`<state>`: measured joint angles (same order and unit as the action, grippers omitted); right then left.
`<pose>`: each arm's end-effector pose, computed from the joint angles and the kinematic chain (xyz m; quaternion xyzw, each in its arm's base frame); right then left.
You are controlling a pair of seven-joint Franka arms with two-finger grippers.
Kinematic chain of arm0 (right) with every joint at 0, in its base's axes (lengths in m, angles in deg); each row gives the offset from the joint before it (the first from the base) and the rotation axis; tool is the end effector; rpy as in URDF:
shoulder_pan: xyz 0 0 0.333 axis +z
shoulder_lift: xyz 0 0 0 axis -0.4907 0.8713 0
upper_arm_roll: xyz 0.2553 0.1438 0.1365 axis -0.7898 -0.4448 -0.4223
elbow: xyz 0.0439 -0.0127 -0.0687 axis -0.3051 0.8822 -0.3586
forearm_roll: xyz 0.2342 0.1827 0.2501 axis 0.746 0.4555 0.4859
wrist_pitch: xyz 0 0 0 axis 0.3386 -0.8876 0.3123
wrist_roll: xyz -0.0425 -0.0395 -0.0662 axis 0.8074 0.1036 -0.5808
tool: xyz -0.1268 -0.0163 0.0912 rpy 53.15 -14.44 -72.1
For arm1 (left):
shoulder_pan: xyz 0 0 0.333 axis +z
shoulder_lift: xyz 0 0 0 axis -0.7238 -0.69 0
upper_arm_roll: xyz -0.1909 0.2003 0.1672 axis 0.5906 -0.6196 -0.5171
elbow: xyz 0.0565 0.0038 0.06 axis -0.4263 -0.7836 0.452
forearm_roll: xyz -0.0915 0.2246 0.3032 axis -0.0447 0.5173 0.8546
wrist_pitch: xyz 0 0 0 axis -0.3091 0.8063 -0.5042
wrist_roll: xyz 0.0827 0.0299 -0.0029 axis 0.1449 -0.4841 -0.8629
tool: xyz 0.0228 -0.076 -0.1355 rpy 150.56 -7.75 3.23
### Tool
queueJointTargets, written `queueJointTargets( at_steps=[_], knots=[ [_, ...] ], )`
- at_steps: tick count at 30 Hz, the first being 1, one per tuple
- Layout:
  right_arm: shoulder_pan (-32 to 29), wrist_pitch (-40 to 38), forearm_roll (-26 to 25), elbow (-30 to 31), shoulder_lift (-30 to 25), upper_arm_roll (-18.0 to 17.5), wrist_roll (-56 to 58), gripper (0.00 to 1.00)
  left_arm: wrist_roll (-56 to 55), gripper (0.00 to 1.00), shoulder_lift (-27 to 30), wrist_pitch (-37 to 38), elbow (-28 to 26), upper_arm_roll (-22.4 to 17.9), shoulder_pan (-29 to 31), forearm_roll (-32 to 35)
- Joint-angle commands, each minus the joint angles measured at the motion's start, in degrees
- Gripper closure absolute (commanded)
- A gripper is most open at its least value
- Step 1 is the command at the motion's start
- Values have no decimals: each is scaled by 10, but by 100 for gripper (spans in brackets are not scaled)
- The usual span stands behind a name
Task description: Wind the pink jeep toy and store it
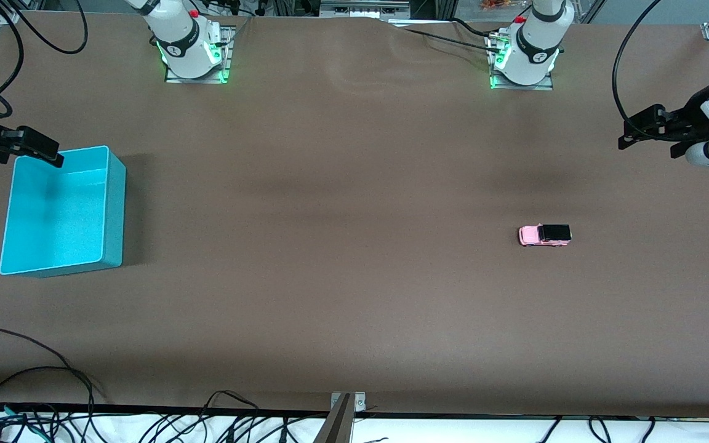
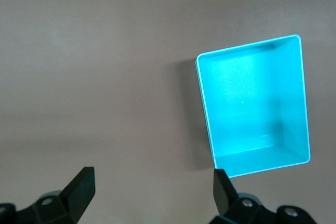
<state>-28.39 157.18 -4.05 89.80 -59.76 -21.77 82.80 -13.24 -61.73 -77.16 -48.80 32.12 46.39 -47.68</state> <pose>0.5749 -0.0067 0.5662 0.9995 -0.0263 -0.0161 0.0081 0.5474 -0.0149 0.5716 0.9961 -0.0562 -0.0534 0.0411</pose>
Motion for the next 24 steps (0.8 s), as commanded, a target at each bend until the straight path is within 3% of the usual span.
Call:
queueJointTargets(
  at_steps=[1,24],
  knots=[
    [-1,-11,-6,-16,-1,-4,9,0,-2,0,-9,15,19,1,-1,-1],
    [-1,-24,-1,-15,4,-4,-2,0,-2,0,-9,22,16,2,-4,0]
  ],
)
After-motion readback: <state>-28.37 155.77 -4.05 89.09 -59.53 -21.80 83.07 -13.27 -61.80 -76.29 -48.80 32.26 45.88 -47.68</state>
